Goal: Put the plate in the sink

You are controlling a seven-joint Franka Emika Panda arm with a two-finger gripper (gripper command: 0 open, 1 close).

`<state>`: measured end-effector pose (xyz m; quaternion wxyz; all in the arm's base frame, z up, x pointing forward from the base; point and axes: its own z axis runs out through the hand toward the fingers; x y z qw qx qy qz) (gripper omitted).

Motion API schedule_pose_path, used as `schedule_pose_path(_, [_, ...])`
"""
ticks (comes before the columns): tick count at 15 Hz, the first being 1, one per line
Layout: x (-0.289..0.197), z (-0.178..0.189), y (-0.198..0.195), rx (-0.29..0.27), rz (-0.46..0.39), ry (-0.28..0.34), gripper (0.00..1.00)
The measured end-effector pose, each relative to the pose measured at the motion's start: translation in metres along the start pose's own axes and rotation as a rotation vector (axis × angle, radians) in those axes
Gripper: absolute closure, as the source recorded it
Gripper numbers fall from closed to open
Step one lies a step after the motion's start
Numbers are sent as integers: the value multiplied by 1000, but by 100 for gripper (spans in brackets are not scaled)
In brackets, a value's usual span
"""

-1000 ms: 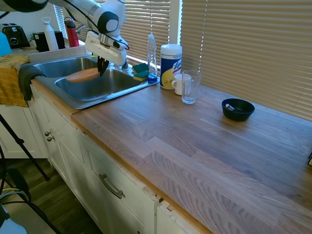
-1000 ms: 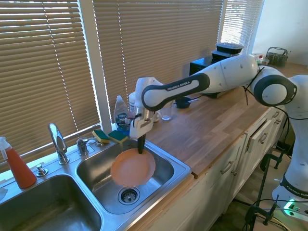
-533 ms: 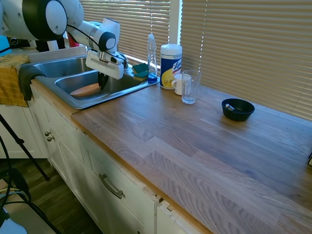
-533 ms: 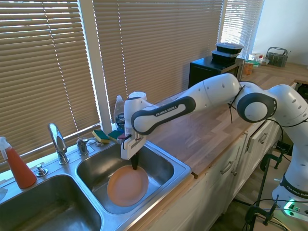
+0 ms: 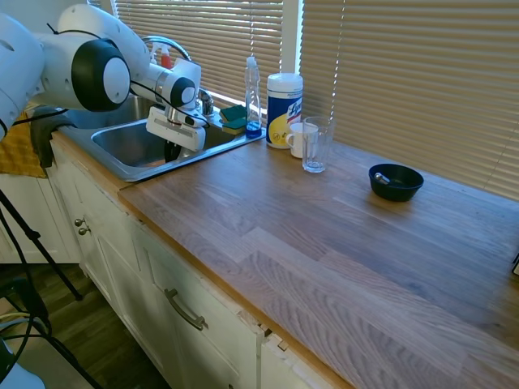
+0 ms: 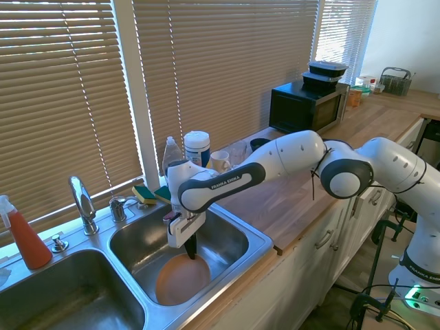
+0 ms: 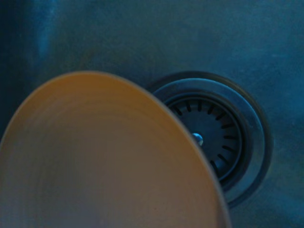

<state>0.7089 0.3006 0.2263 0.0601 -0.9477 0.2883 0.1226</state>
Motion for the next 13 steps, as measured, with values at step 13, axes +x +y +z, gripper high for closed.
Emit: schedule_pose_path(13, [-7, -85, -7, 67, -12, 43, 0])
